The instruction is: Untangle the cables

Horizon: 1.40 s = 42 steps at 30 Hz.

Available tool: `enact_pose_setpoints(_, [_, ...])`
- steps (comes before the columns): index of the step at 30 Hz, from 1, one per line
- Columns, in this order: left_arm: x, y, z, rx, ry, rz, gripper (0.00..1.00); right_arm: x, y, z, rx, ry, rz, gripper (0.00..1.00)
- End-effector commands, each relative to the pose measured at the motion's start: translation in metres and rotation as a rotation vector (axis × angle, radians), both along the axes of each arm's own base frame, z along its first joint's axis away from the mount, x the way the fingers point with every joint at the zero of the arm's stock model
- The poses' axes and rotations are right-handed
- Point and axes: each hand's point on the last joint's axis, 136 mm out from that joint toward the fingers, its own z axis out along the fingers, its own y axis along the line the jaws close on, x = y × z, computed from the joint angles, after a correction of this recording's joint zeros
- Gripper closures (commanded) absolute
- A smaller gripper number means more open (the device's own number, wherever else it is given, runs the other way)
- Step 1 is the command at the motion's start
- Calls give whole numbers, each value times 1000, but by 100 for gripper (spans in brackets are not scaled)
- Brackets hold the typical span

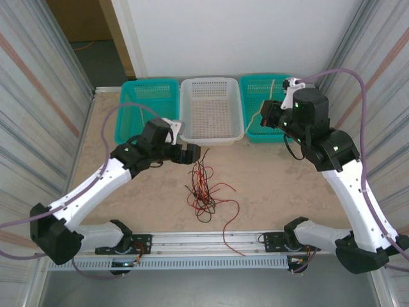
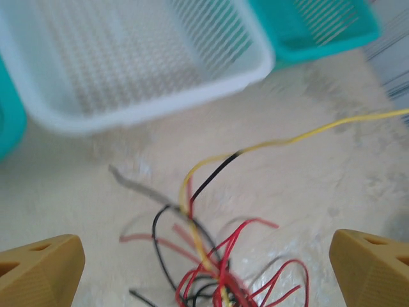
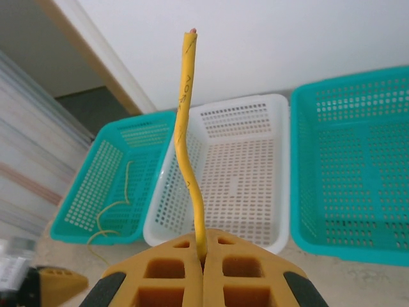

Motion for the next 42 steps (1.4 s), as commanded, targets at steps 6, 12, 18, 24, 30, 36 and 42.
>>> enact_pose_setpoints(6, [-50, -102, 42, 194, -468, -574, 3, 12, 31, 38, 17, -101, 90, 100])
enact_pose_setpoints(12, [13, -113, 29, 207, -390, -421, 20, 10, 39, 46, 45, -118, 129, 99])
enact_pose_setpoints(18, [23, -110, 36, 157, -430, -432, 29, 6, 44, 40, 55, -102, 162, 97])
enact_pose_setpoints(24, [32, -109, 13, 205, -386, -427, 67, 5, 50, 40, 98, -96, 188, 96])
enact_pose_setpoints(30, [46, -103, 21, 225, -435, -372, 40, 3, 52, 38, 125, -79, 202, 96])
enact_pose_setpoints(36, [59, -94, 27, 271, -531, -319, 12, -4, 51, 48, 167, -92, 224, 95])
enact_pose_setpoints(42, [62, -76, 34, 283, -567, -262, 17, -3, 39, 49, 191, -82, 202, 94])
